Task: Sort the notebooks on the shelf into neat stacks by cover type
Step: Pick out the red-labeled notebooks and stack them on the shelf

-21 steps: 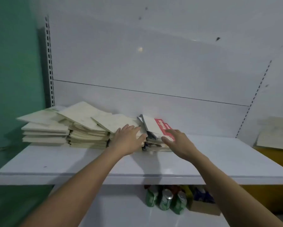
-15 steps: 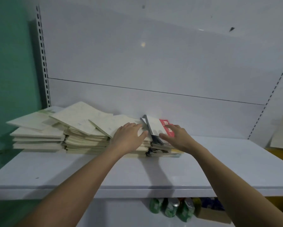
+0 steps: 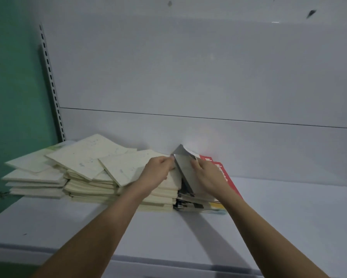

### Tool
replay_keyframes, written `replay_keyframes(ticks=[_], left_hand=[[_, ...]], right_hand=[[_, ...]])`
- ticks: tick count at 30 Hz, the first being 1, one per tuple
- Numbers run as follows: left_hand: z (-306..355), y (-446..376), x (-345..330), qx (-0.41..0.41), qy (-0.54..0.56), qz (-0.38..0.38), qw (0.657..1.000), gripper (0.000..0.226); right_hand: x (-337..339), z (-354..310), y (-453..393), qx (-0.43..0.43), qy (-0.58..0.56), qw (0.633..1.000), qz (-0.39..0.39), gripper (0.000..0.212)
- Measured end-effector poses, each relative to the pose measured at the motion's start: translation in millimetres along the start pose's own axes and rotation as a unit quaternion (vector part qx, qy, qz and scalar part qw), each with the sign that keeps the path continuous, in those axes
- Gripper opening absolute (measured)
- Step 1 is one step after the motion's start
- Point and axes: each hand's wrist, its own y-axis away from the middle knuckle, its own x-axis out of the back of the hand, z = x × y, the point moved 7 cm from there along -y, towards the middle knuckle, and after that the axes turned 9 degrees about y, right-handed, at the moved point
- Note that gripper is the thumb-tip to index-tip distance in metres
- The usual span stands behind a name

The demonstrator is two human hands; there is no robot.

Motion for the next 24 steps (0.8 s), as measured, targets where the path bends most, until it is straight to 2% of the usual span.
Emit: replay_keyframes(ticks=[1,3,5,6,9,11,13,14,15,16,18,20,22,24], left_hand=[[-2,0,-8,0.051,0.092,-0.016,0.994,0.033],[-2,5,-26,0.132,0.258,-0.059,0.955,0.044],[2,9,-36,0.162,0.350,-0.073,0.920,0.044],[3,10,-38,0.165,0.364,-0.068,0.914,0.039],[2,18,-37,0.162,0.350,-0.028,0.922,0.023],[0,20,-22,0.141,0.336,0.019,0.931,0.025],[2,21,-1,0.108,0.337,0.065,0.933,0.028],[4,22,10,0.092,0.335,0.083,0.934,0.028],[6,22,22,0.079,0.332,0.099,0.935,0.029],[9,23,32,0.068,0.328,0.109,0.936,0.031],[12,24,46,0.055,0.308,0.116,0.943,0.035],[14,26,50,0.051,0.285,0.105,0.951,0.040],[12,28,52,0.050,0.271,0.091,0.957,0.045],[9,31,53,0.051,0.268,0.083,0.959,0.045]], right_hand=[[7,-1,3,0.011,-0.044,0.998,0.033,0.039],[12,-11,13,0.076,-0.084,0.992,0.049,0.040],[7,-26,27,0.156,-0.087,0.984,0.019,0.041],[4,-31,32,0.194,-0.061,0.979,0.003,0.042],[-4,-37,43,0.284,0.000,0.957,-0.063,0.049],[5,-29,43,0.251,-0.074,0.961,-0.094,0.051],[24,-7,36,0.174,-0.136,0.975,-0.032,0.047],[32,5,32,0.141,-0.126,0.982,0.006,0.049],[33,15,29,0.121,-0.087,0.989,0.015,0.056],[29,21,28,0.110,-0.034,0.993,-0.014,0.065],[10,28,32,0.106,0.058,0.986,-0.115,0.076],[-3,28,40,0.123,0.120,0.971,-0.164,0.069],[-7,25,43,0.150,0.170,0.964,-0.142,0.059],[-4,24,45,0.154,0.169,0.966,-0.124,0.053]])
